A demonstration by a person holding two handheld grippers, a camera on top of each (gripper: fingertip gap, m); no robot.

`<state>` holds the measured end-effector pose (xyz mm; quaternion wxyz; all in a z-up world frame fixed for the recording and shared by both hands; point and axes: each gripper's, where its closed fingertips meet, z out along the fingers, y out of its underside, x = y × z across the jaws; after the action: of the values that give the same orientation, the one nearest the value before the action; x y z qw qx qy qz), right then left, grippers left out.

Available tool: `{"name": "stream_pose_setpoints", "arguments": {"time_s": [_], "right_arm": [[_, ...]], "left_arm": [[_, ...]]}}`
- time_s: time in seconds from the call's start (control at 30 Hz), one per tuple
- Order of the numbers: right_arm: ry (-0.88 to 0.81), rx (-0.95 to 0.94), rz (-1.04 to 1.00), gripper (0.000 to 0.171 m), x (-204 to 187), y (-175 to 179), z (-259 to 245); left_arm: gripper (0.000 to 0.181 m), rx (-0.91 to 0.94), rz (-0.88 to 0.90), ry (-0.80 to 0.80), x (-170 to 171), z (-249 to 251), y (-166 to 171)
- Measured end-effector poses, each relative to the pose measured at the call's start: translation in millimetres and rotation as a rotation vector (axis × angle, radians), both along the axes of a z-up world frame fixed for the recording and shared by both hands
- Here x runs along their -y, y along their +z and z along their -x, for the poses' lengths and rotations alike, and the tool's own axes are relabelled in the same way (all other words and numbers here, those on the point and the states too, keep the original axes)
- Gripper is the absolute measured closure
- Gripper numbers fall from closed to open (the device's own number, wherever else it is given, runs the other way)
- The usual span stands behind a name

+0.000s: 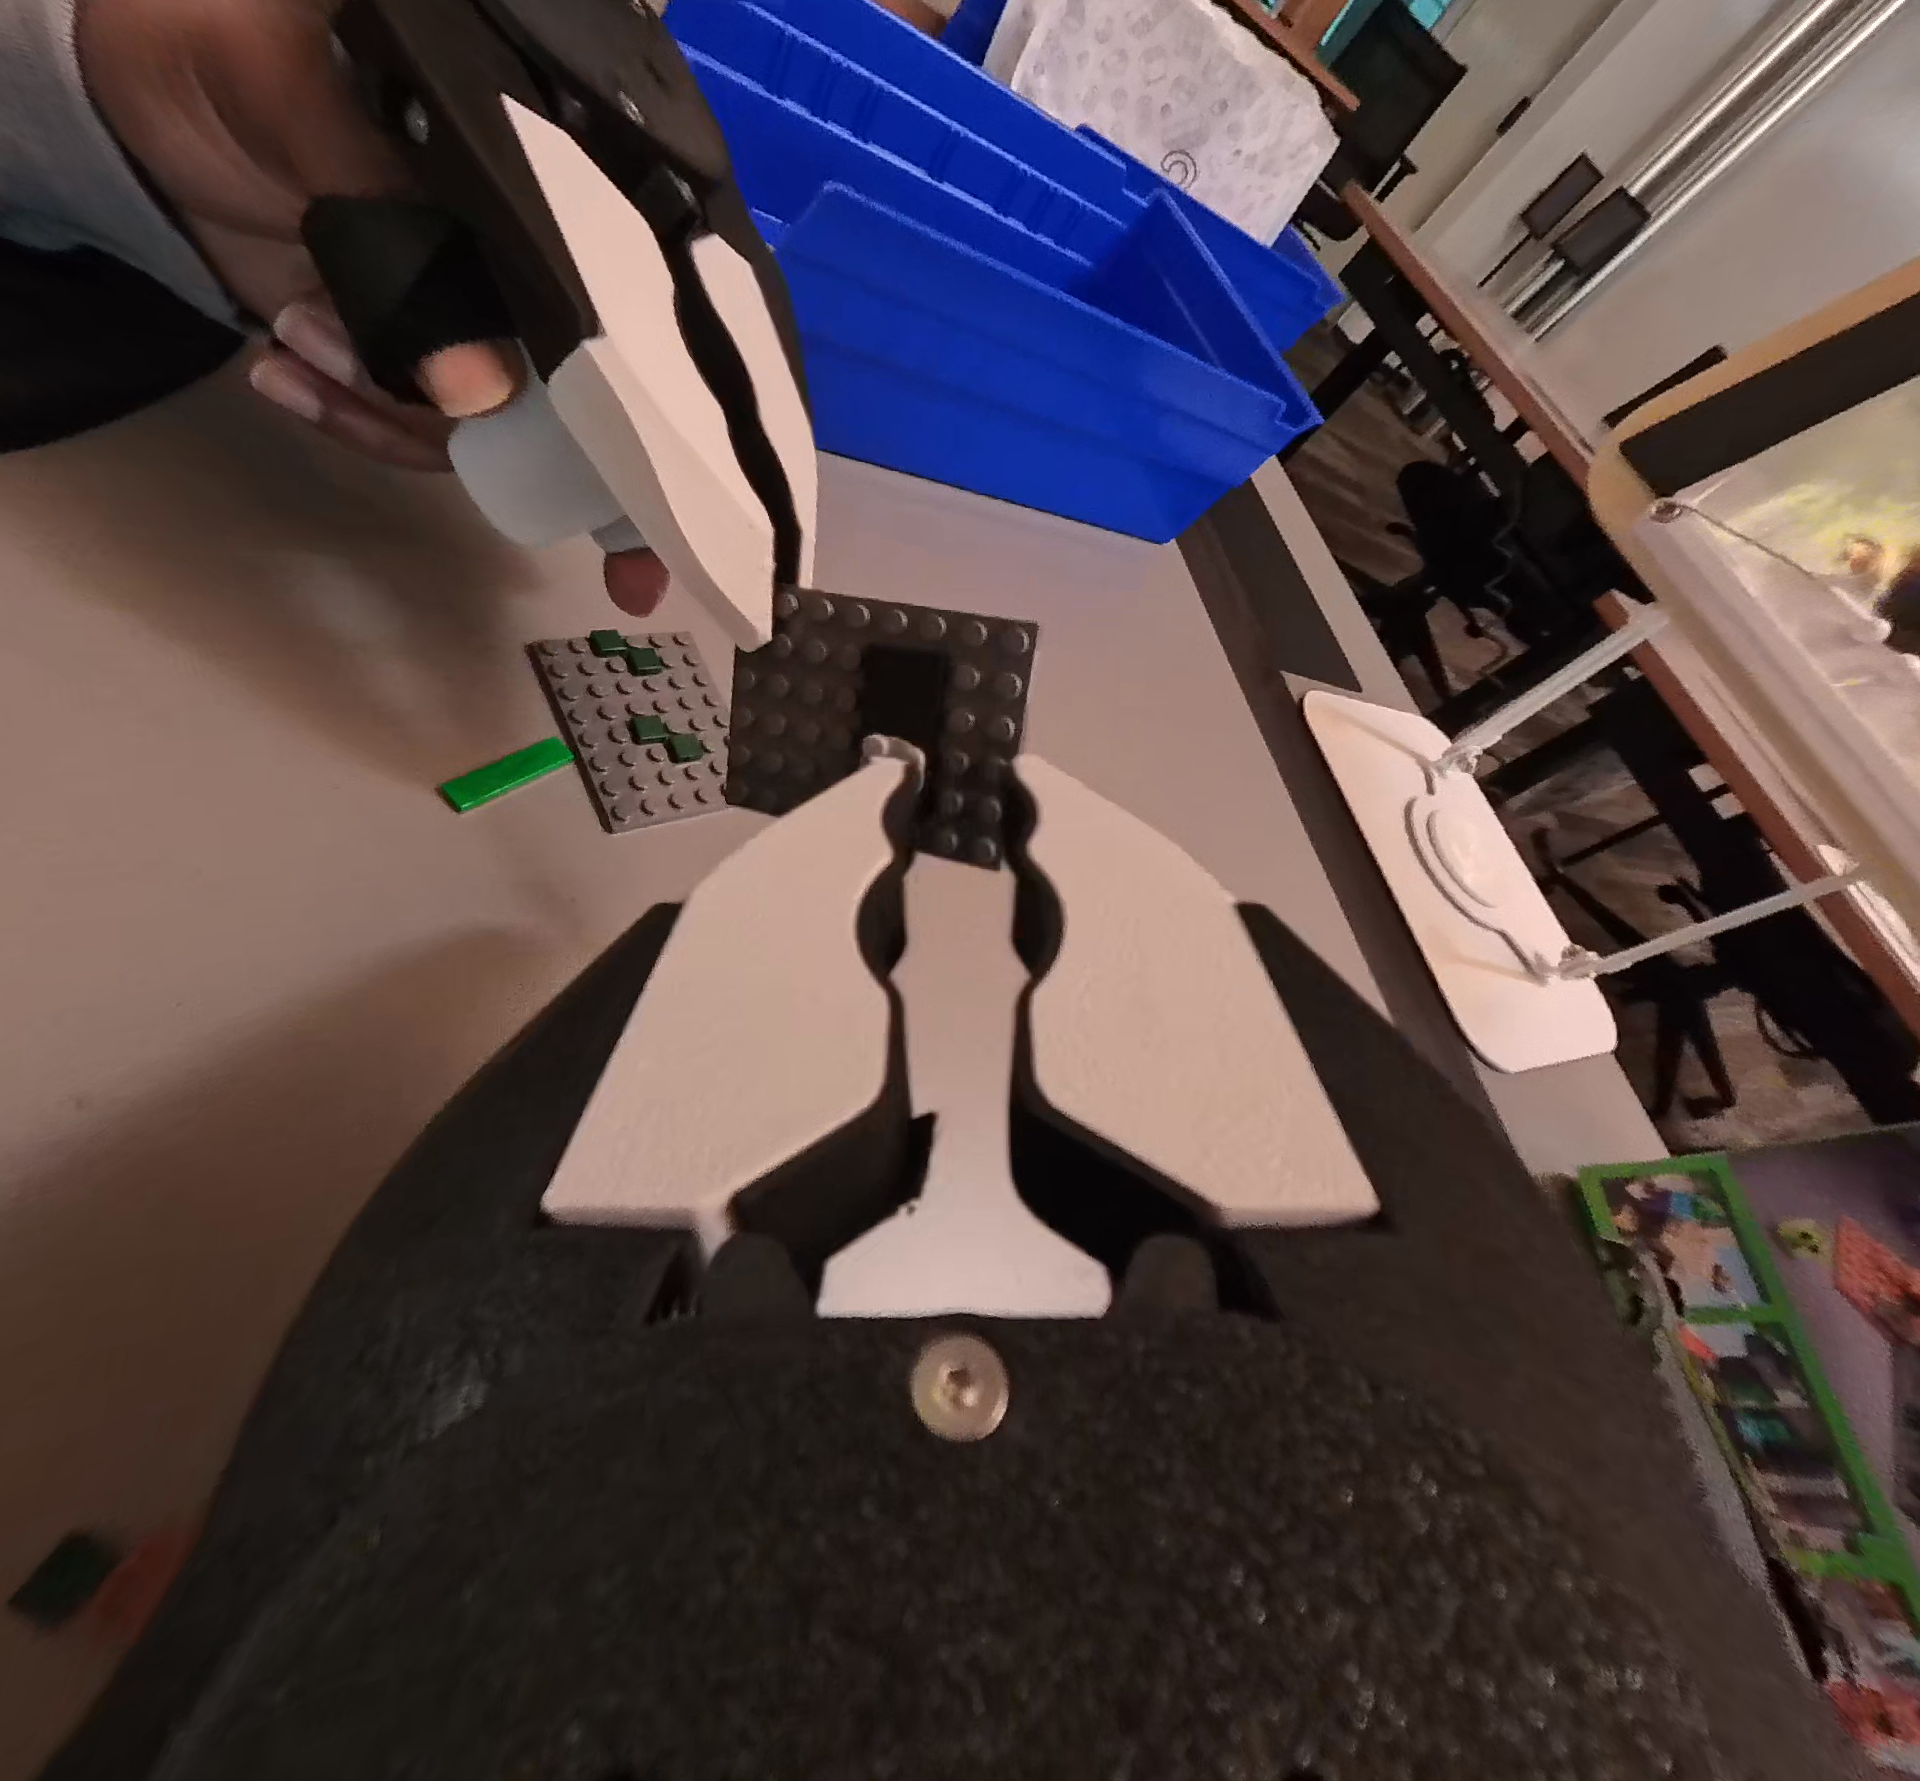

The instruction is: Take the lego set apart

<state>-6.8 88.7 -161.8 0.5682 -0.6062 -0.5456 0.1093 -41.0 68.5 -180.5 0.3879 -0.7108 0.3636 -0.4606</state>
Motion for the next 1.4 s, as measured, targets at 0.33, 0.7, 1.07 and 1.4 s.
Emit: {"name": "stream_pose_setpoints", "arguments": {"time_s": [0.33,0.7,1.07,1.4], "right_arm": [[0.148,-0.314,0.492,0.131,8,-9,1],[0.372,-0.450,0.625,0.161,37,24,0],[0.467,-0.262,0.739,0.163,63,-3,7],[0.338,-0.350,0.611,0.154,38,14,0]], "left_arm": [[0.176,0.185,-0.035,-0.050,7,0,25],[0.174,0.189,-0.094,-0.115,24,-12,24],[0.169,-0.030,-0.292,-0.236,47,-27,2],[0.175,0.031,-0.087,-0.143,29,-22,6]]}}
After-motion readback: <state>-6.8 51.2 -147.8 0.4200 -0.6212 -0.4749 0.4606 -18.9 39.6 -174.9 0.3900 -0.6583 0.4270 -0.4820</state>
